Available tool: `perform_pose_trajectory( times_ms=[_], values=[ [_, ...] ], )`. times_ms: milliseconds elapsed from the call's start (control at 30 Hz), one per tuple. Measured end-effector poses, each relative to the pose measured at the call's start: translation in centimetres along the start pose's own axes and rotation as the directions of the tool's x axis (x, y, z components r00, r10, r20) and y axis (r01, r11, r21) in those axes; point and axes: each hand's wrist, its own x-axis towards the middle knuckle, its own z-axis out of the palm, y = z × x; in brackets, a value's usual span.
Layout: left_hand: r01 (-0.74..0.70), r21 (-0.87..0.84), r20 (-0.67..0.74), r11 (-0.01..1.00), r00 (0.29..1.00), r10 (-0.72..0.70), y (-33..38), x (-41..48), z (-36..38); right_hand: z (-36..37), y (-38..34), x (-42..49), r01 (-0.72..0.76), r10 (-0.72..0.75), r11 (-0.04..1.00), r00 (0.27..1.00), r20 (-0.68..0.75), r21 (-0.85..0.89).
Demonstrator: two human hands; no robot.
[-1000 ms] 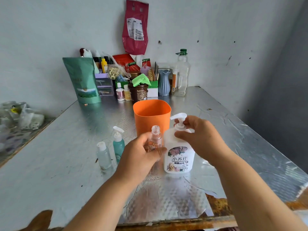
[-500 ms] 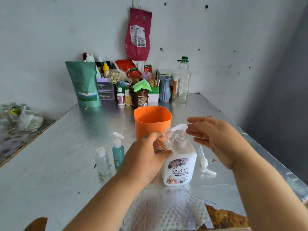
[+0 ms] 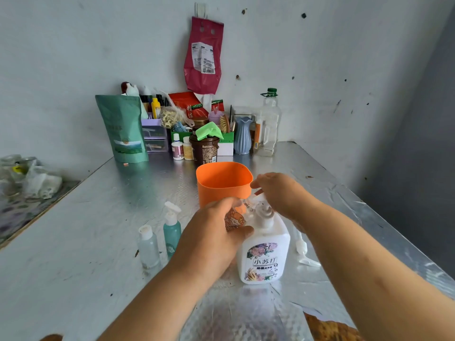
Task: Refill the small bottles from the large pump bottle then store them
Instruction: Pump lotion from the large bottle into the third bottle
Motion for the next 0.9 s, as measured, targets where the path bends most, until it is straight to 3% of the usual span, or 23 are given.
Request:
perform_pose_trajectory(
  times_ms=[400,467,733,900],
  values=[
    [0.030,-0.003,0.044,1.000,0.999,-0.030,-0.6,0.0,0.3,0.8,0.8,0.6,0.032,-0.019,0.962,0.998,0.053,-0.270],
    [0.039,0.004,0.046,0.999,0.998,-0.040,-0.5,-0.1,0.3,0.9,0.7,0.5,0.035,-0.023,0.963,0.999,0.047,-0.268],
    [0.028,0.008,0.041,1.000,0.999,-0.028,0.2,-0.3,-0.3,0.0,0.1,-0.1,-0.079,0.076,0.989,0.997,0.027,0.123],
    [0.039,-0.015,0.040,0.999,0.998,-0.038,0.4,-0.1,-0.3,-0.2,-0.2,-0.3,-0.033,0.032,0.999,0.998,0.056,0.005]
  ],
)
